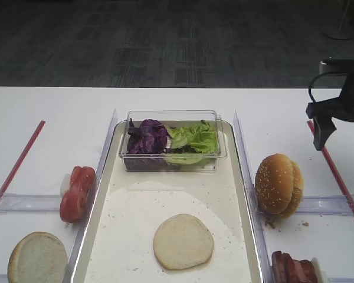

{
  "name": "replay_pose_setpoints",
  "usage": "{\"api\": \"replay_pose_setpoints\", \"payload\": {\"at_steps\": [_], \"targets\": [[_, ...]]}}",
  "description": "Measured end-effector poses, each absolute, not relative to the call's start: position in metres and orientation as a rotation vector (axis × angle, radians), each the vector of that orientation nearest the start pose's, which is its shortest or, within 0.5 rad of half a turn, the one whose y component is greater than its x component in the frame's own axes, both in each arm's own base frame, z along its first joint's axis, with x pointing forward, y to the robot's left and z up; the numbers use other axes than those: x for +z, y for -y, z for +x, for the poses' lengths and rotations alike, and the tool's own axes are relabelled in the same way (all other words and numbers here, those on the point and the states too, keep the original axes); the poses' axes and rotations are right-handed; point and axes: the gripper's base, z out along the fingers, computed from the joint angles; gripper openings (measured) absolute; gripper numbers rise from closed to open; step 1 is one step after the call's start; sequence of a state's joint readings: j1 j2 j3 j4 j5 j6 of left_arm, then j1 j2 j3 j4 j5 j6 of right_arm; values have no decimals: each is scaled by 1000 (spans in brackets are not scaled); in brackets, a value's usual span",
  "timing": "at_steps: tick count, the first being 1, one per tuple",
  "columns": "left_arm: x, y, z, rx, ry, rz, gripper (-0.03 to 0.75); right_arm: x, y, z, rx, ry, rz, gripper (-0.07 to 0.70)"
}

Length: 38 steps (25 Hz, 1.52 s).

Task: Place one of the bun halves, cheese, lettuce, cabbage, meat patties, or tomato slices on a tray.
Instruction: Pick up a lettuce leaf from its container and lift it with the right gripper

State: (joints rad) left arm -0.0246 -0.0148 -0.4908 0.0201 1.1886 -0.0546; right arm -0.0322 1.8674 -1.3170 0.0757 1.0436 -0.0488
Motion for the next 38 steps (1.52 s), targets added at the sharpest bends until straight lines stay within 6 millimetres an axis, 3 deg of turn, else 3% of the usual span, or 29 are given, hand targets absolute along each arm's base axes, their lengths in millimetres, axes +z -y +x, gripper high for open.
{"api": "replay_pose_setpoints", "payload": {"at_steps": [3, 9, 15, 27, 32, 38], "targets": [[265, -2, -12, -21, -2166, -35, 597, 191, 6, 380, 101, -3087, 25, 678], [265, -2, -12, -21, -2166, -35, 597, 191, 6, 400, 163, -3070, 46, 678], [265, -2, -12, -21, -2166, -35, 597, 186, 13, 404, 193, -3092, 74, 678], [265, -2, -12, -21, -2166, -35, 597, 186, 7, 406, 298, -3069, 124, 678], [265, -2, -12, -21, -2166, -35, 597, 190, -11, 409, 298, -3053, 54, 678], [265, -2, -12, -21, -2166, -35, 597, 210, -61, 424, 311, -2978, -66, 678]]}}
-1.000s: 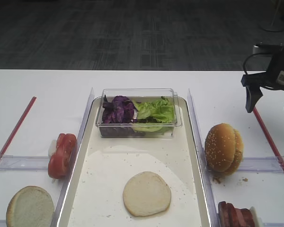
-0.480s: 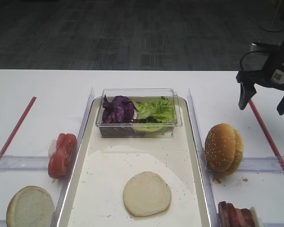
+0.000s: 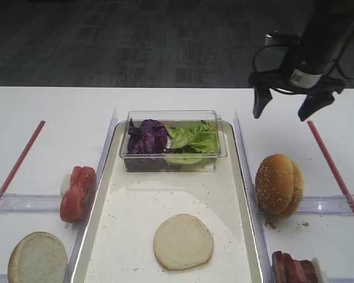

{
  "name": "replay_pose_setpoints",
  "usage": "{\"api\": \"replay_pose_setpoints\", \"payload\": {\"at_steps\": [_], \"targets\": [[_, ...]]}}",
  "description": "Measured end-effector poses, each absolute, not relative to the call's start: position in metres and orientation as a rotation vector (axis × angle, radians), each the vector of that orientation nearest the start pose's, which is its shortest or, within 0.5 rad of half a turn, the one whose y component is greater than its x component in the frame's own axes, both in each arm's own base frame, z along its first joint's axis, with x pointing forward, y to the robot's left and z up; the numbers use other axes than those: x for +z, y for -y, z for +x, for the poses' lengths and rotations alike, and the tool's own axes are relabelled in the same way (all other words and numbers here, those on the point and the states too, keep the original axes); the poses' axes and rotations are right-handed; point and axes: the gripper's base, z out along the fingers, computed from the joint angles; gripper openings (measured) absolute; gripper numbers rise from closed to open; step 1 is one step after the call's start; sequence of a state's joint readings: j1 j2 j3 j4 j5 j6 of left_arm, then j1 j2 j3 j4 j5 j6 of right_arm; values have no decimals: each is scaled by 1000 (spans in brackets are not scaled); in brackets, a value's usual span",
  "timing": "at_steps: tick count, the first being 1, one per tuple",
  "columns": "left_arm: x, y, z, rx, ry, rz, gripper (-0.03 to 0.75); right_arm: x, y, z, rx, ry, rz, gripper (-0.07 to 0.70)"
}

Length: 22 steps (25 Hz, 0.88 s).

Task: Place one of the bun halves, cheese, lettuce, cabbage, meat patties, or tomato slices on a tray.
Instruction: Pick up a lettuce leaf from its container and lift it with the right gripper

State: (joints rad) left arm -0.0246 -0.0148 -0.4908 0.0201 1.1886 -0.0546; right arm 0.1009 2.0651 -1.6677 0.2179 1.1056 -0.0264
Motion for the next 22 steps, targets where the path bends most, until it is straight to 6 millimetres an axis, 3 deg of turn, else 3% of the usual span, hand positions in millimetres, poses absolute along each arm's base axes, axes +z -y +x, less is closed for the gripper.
{"api": "replay_pose_setpoints", "payload": {"at_steps": [5, 14, 22], "targets": [[265, -2, -12, -21, -2166, -35, 597, 215, -106, 433, 336, -2968, -141, 678], [265, -2, -12, -21, -2166, -35, 597, 205, -191, 431, 376, -2968, -344, 678], [265, -2, -12, -21, -2166, -35, 597, 200, -227, 422, 386, -2960, -460, 678]]}}
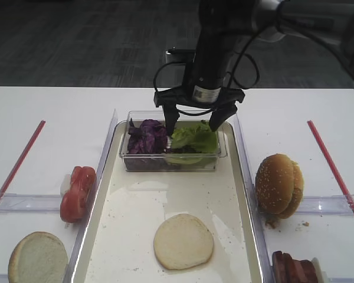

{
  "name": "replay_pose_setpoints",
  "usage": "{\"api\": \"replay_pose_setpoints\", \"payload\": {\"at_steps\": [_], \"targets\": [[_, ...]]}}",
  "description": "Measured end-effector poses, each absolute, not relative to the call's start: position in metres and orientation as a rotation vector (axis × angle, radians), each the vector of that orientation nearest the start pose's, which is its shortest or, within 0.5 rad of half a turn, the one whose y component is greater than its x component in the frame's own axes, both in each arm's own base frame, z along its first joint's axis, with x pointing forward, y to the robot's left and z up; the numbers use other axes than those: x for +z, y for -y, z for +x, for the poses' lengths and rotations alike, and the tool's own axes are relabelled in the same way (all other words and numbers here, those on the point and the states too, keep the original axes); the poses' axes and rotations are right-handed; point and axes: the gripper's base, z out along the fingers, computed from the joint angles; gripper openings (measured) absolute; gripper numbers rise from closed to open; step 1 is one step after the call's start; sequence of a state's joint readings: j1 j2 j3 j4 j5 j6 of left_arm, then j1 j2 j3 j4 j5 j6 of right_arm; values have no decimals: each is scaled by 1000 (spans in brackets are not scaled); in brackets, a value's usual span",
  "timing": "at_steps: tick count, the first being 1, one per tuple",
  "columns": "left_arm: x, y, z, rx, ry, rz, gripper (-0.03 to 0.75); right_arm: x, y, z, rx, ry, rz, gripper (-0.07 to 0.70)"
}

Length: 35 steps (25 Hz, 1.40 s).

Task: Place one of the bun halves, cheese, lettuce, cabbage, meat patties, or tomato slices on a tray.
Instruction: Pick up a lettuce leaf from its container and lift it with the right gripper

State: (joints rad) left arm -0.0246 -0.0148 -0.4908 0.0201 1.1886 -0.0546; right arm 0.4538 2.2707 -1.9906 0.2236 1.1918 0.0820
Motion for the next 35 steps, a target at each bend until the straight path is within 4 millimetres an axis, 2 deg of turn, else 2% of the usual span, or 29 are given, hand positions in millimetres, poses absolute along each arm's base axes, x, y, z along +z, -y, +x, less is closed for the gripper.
{"api": "replay_pose_setpoints", "payload": {"at_steps": [5, 10, 16, 22, 35], "targets": [[265, -2, -12, -21, -2166, -35, 597, 190, -228, 424, 380, -2978, -462, 671], [265, -2, -12, -21, -2166, -35, 597, 183, -229, 426, 374, -2973, -486, 600], [265, -2, -12, -21, -2166, -35, 597, 169, -230, 429, 367, -2990, -490, 577], [265, -2, -12, -21, -2166, -35, 597, 168, -231, 430, 364, -2978, -487, 558], [265, -2, -12, -21, -2166, -35, 597, 168, -229, 431, 329, -2974, -500, 277]]}}
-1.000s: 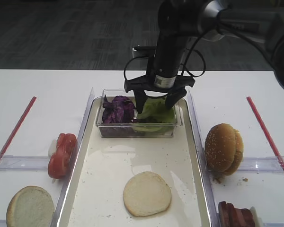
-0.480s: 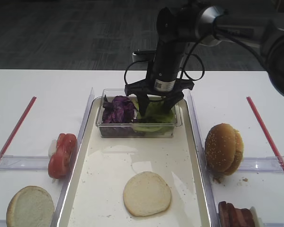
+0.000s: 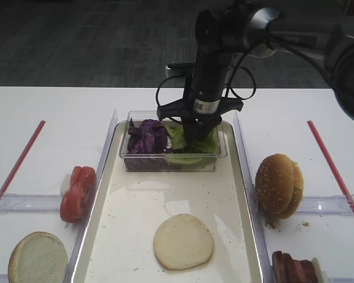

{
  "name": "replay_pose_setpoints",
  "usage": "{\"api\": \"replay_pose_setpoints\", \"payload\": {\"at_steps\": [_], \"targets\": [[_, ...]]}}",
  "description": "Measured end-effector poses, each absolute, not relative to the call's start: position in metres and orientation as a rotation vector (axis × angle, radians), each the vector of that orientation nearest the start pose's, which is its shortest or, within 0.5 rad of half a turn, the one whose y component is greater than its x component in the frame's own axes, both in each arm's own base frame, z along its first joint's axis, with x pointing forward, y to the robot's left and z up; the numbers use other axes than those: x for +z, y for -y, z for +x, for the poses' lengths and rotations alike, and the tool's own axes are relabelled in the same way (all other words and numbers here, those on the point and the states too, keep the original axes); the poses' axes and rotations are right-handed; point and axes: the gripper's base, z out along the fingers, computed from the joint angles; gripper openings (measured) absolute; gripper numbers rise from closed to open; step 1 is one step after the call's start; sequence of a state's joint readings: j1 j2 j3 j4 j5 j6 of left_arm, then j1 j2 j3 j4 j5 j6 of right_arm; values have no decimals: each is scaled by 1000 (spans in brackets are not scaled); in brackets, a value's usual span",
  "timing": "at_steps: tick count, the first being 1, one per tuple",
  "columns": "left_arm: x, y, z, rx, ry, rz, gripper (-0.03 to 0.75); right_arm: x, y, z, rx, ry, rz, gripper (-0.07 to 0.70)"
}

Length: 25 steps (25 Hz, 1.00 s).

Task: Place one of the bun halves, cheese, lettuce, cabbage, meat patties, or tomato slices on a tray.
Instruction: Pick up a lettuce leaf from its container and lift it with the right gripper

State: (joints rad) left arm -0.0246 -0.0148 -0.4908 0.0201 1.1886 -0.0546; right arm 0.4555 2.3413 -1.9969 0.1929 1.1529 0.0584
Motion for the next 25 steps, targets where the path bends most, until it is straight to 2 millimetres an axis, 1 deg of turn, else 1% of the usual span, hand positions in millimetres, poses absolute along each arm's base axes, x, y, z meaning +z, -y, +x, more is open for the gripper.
{"api": "replay_pose_setpoints", "payload": {"at_steps": [6, 8, 11, 13, 21, 23, 25], "targets": [[265, -2, -12, -21, -2166, -35, 597, 168, -228, 431, 317, -2972, -504, 221], [265, -2, -12, -21, -2166, -35, 597, 168, -228, 431, 317, -2972, -504, 184], [265, -2, -12, -21, -2166, -35, 597, 168, -228, 431, 314, -2972, -505, 102], [265, -2, -12, -21, -2166, -35, 597, 168, -228, 431, 314, -2972, -505, 66], [265, -2, -12, -21, -2166, -35, 597, 168, -228, 430, 312, -2980, -509, 56], [265, -2, -12, -21, -2166, -35, 597, 171, -228, 431, 313, -2982, -513, 56], [265, -2, -12, -21, -2166, -35, 597, 179, -228, 431, 311, -2976, -520, 56]]}}
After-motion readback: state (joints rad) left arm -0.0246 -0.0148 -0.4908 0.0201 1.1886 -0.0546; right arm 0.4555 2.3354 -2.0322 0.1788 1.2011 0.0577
